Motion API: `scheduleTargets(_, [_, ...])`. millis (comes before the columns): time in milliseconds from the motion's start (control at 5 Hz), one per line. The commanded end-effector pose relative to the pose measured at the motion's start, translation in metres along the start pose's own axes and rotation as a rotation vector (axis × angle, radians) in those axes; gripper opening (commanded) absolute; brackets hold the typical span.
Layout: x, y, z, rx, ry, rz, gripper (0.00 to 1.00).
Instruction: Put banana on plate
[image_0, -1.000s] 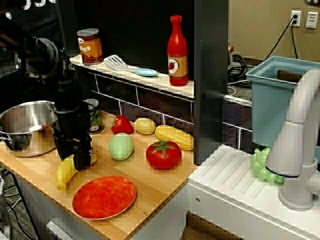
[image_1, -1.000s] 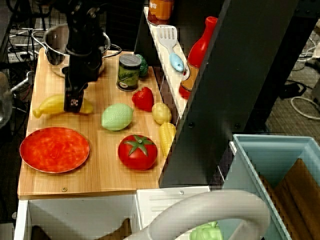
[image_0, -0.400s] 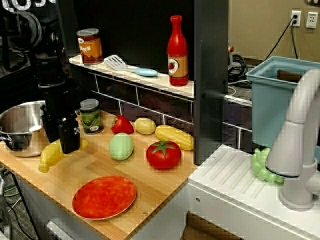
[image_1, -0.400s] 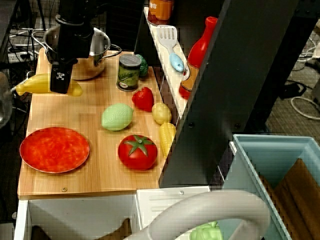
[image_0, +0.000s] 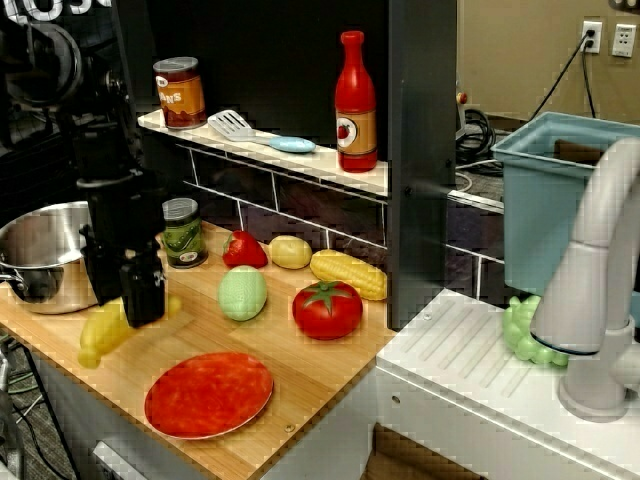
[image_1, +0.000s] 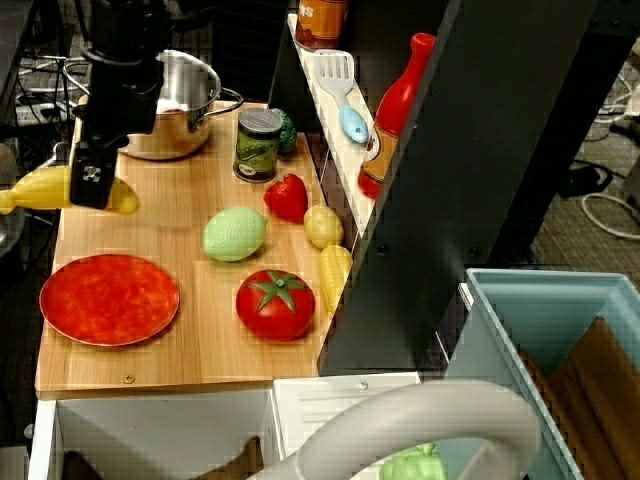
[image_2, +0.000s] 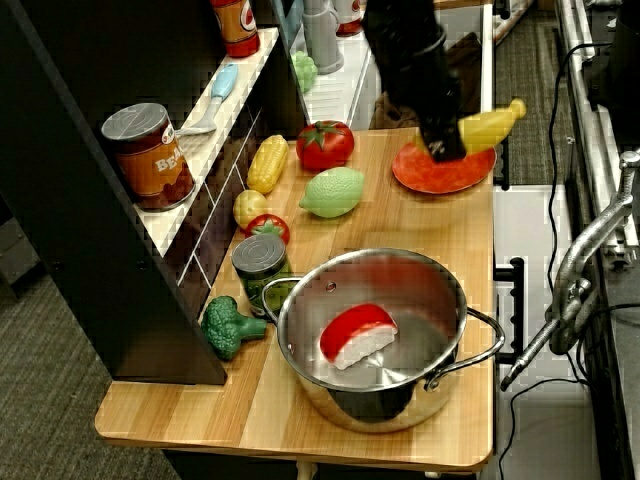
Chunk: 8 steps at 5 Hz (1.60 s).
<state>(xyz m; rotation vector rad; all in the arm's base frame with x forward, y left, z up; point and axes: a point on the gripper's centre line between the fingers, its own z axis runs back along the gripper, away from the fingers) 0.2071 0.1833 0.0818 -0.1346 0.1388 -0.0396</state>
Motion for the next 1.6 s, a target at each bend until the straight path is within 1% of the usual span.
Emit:
scheduleTargets(0, [-0.003, -0.026, 0.010, 0.040, -0.021, -0.013, 0.00])
scheduleTargets(200, [-0.003, -0.041, 0.004, 0.032, -0.047, -0.016, 0.00])
scheduleTargets(400, [0.002, -0.050, -0.004, 0.024, -0.068, 0.007, 0.00])
scheduleTargets(600, [0.007, -0.053, -0.013, 0.022, -0.037, 0.023, 0.00])
scheduleTargets(800, [0.012, -0.054, -0.020, 0.036, -0.019, 0.033, 0.00])
scheduleTargets(1000, [0.016, -0.054, -0.023, 0.031, -0.015, 0.040, 0.00])
scheduleTargets(1200, [0.019, -0.050, -0.029, 0.036, 0.006, 0.053, 0.00])
scheduleTargets(1400, [0.018, -0.044, -0.033, 0.049, 0.031, 0.054, 1.00])
